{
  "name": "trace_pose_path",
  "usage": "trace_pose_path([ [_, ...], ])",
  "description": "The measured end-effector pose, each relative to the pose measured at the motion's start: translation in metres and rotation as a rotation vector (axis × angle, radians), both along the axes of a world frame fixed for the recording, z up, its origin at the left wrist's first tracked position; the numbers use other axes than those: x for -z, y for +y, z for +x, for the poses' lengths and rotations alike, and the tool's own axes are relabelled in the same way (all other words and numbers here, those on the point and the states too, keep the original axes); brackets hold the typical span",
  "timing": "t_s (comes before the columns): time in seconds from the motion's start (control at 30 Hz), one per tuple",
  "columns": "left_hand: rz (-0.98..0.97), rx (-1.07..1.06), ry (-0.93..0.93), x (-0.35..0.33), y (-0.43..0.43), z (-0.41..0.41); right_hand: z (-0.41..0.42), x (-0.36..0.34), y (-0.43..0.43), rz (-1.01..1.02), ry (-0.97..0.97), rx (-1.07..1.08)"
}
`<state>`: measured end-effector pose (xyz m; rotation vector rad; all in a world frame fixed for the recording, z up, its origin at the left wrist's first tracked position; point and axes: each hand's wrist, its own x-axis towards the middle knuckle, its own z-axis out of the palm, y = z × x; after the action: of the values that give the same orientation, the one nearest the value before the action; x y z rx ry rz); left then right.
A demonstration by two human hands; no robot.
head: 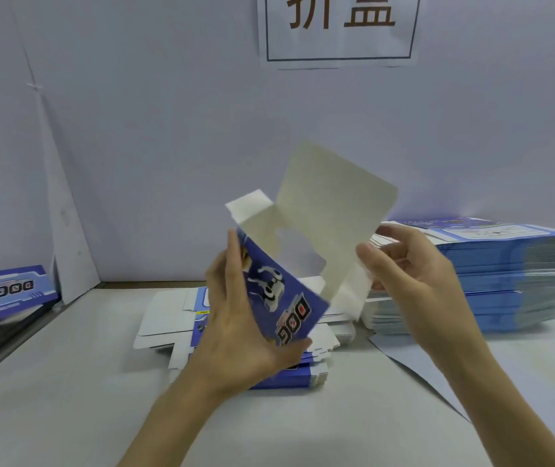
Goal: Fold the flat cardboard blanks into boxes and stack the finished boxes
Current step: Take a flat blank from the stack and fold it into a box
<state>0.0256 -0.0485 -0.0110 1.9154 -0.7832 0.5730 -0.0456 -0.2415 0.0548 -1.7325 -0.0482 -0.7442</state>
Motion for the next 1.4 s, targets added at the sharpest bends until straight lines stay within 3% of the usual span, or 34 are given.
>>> trace_pose_path([
  [0.07,0.081,0.092,-0.104,-0.003,0.007,0.001,-0.002,-0.001,0.003,0.090,-0.087,-0.083],
  [0.2,0.185,0.052,-0.257,-0.006,0.009,0.000,0.000,0.002,0.002,0.322,-0.149,-0.131],
  [0.3,0.185,0.042,-0.324,-0.008,0.010,-0.002,0.007,0.005,-0.006,0.528,-0.045,-0.242],
  [0.4,0.138,0.029,-0.342,-0.006,0.006,-0.003,0.012,0.010,-0.006,0.743,0.240,-0.412],
  [0.47,0.118,0.044,-0.285,-0.006,0.004,0.000,0.013,0.014,-0.002,0.751,0.386,-0.465],
  [0.57,0.062,-0.043,-0.261,-0.019,0.002,0.004,0.015,0.015,-0.003,0.739,0.440,-0.560],
  [0.7,0.183,-0.035,-0.390,-0.016,0.011,-0.015,0.015,0.013,-0.016,0.771,0.566,-0.621],
  [0.83,0.177,-0.017,-0.553,-0.018,0.009,-0.014,0.017,0.018,-0.022,0.704,0.693,-0.687],
  [1.0,0.154,0.001,-0.521,-0.010,0.007,-0.013,0.017,0.017,-0.016,0.668,0.659,-0.627],
  [1.17,-0.060,-0.026,-0.173,-0.025,0.003,0.005,0.021,0.010,-0.008,0.600,0.414,-0.413],
  [1.27,0.154,0.047,-0.220,-0.009,0.013,0.004,0.016,0.015,-0.008,0.579,0.259,-0.321],
  [1.4,0.190,0.112,-0.121,-0.003,0.012,-0.005,0.014,0.012,-0.008,0.565,0.136,-0.260],
])
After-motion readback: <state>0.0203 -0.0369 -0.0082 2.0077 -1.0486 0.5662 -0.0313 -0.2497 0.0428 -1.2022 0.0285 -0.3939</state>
